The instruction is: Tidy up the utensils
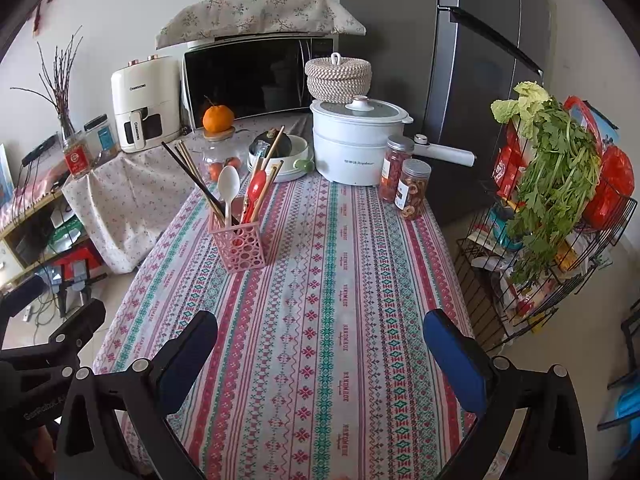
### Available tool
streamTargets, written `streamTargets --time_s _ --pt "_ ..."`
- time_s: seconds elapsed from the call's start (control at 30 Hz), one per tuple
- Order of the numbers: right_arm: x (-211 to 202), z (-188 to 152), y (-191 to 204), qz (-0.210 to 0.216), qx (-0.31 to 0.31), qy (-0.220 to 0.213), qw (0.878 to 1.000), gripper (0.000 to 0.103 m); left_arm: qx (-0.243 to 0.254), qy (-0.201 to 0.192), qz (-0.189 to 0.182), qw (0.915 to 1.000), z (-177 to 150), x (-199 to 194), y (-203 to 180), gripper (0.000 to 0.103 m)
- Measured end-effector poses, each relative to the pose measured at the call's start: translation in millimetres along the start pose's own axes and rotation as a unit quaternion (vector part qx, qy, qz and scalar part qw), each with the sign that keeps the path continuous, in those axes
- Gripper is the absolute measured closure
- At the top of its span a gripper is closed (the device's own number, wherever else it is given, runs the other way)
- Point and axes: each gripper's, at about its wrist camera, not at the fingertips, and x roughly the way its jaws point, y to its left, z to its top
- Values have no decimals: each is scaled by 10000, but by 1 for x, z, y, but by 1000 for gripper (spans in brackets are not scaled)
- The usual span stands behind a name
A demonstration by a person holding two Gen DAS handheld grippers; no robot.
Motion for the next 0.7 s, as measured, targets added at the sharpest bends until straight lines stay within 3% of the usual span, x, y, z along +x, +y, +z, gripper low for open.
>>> streamTargets --time_s 0.7 --pt "1 -1 0 -11 4 -5 10000 0 -16 -18 -44 10000 1 0 4 0"
